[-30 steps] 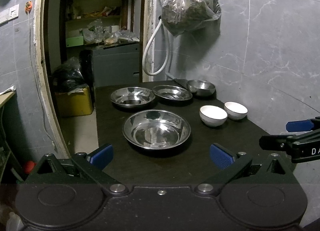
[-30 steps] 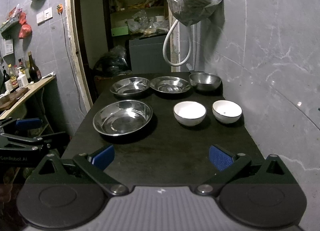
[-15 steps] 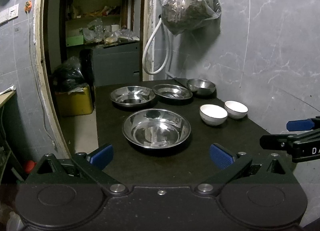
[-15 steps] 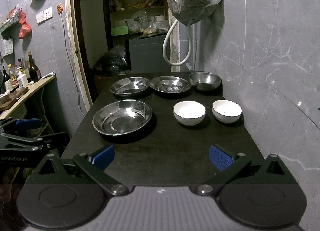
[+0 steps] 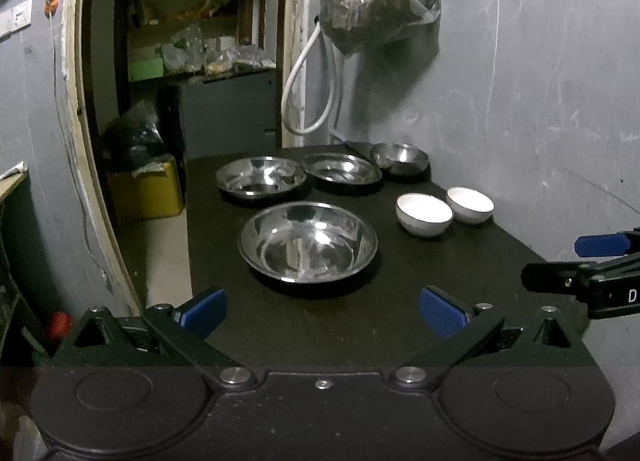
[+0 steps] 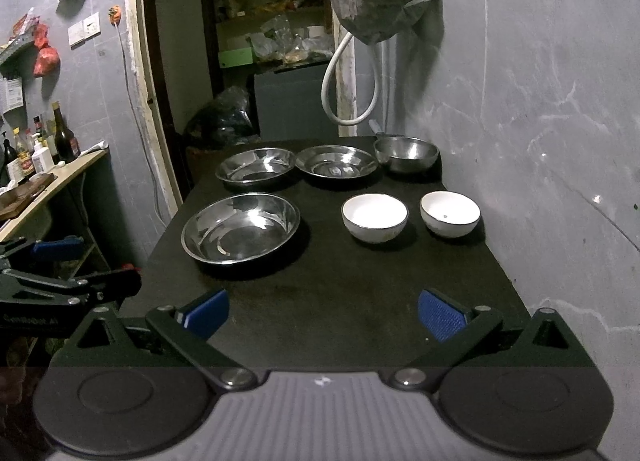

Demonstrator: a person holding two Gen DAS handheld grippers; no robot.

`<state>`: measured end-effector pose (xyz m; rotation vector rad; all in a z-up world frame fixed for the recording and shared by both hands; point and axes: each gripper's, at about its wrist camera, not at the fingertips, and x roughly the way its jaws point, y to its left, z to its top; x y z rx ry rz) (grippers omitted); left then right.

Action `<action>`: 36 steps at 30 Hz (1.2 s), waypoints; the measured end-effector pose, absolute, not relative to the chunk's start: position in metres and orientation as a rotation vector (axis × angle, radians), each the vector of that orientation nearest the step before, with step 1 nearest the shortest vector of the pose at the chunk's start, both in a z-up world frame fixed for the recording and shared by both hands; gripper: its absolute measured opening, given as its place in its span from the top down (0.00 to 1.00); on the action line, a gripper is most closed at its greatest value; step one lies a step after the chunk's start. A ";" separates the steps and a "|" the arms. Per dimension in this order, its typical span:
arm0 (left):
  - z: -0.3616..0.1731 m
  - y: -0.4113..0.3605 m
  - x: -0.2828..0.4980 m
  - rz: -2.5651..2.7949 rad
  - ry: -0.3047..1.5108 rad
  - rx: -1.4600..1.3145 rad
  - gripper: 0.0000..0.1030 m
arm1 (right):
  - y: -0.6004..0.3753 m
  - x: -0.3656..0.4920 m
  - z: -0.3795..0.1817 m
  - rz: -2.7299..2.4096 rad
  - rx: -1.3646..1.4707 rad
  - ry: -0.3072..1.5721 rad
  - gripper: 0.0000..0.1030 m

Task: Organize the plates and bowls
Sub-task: 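Reach the left gripper to the large steel plate rim and close it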

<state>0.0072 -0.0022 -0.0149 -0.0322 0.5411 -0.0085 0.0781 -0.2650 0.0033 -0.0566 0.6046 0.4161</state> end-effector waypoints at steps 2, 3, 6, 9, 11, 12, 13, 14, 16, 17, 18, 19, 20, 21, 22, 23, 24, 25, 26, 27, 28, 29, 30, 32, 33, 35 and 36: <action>-0.017 -0.001 0.009 -0.003 0.573 -0.039 0.01 | -0.265 0.078 0.002 0.418 -0.054 0.615 0.00; -0.019 0.001 0.009 0.006 0.586 -0.043 0.01 | -0.264 0.078 0.000 0.420 -0.052 0.626 0.00; -0.024 0.010 0.008 0.045 0.632 -0.072 0.01 | -0.263 0.078 -0.005 0.429 -0.050 0.653 0.00; -0.025 0.021 0.008 0.101 0.668 -0.105 0.01 | -0.261 0.077 -0.006 0.428 -0.050 0.667 0.00; -0.025 0.031 0.011 0.142 0.688 -0.137 0.01 | -0.261 0.077 -0.005 0.431 -0.052 0.672 0.00; -0.024 0.037 0.013 0.159 0.694 -0.159 0.01 | -0.260 0.077 -0.004 0.434 -0.052 0.673 0.00; -0.023 0.043 0.015 0.178 0.701 -0.187 0.01 | -0.260 0.078 -0.003 0.437 -0.054 0.675 0.00; -0.022 0.049 0.018 0.191 0.707 -0.216 0.01 | -0.259 0.079 -0.003 0.440 -0.055 0.676 0.00; -0.020 0.061 0.028 0.209 0.717 -0.279 0.01 | -0.259 0.084 -0.002 0.446 -0.050 0.680 0.00; -0.019 0.067 0.033 0.219 0.718 -0.307 0.01 | -0.258 0.088 -0.001 0.451 -0.044 0.685 0.00; -0.017 0.071 0.037 0.229 0.718 -0.325 0.01 | -0.258 0.093 -0.001 0.456 -0.037 0.686 0.00; -0.016 0.074 0.042 0.243 0.716 -0.339 0.01 | -0.257 0.098 0.000 0.461 -0.031 0.686 0.00; -0.014 0.077 0.048 0.257 0.710 -0.346 0.01 | -0.256 0.103 0.000 0.465 -0.028 0.686 0.00; -0.012 0.079 0.055 0.270 0.703 -0.344 0.01 | -0.254 0.109 0.000 0.471 -0.023 0.687 0.00; -0.010 0.081 0.063 0.283 0.694 -0.339 0.01 | -0.253 0.116 0.000 0.480 -0.017 0.686 0.00; -0.008 0.083 0.070 0.292 0.686 -0.334 0.01 | -0.251 0.123 0.001 0.491 -0.012 0.685 0.00; -0.005 0.085 0.079 0.303 0.681 -0.331 0.01 | -0.248 0.131 0.001 0.501 -0.009 0.685 0.00; -0.001 0.088 0.089 0.317 0.677 -0.335 0.01 | -0.245 0.141 0.000 0.512 -0.006 0.686 0.00; 0.002 0.092 0.097 0.331 0.666 -0.357 0.01 | -0.243 0.149 0.000 0.523 -0.002 0.689 0.00; 0.006 0.097 0.102 0.341 0.645 -0.391 0.01 | -0.240 0.159 0.000 0.535 0.003 0.689 0.00; 0.010 0.103 0.107 0.353 0.610 -0.437 0.01 | -0.237 0.169 0.000 0.549 0.010 0.689 0.00; 0.014 0.107 0.114 0.365 0.578 -0.478 0.01 | -0.234 0.179 0.000 0.567 0.016 0.686 0.00; 0.019 0.112 0.120 0.380 0.548 -0.511 0.01 | -0.232 0.189 -0.001 0.582 0.021 0.681 0.00; 0.027 0.116 0.135 0.422 0.512 -0.528 0.01 | -0.227 0.211 -0.002 0.610 0.043 0.686 0.00; 0.030 0.116 0.142 0.439 0.502 -0.519 0.01 | -0.225 0.220 -0.003 0.623 0.059 0.688 0.00; 0.035 0.116 0.159 0.457 0.482 -0.489 0.01 | -0.221 0.240 -0.004 0.654 0.097 0.683 0.00; 0.037 0.116 0.166 0.457 0.476 -0.473 0.01 | -0.218 0.249 -0.004 0.666 0.109 0.676 0.00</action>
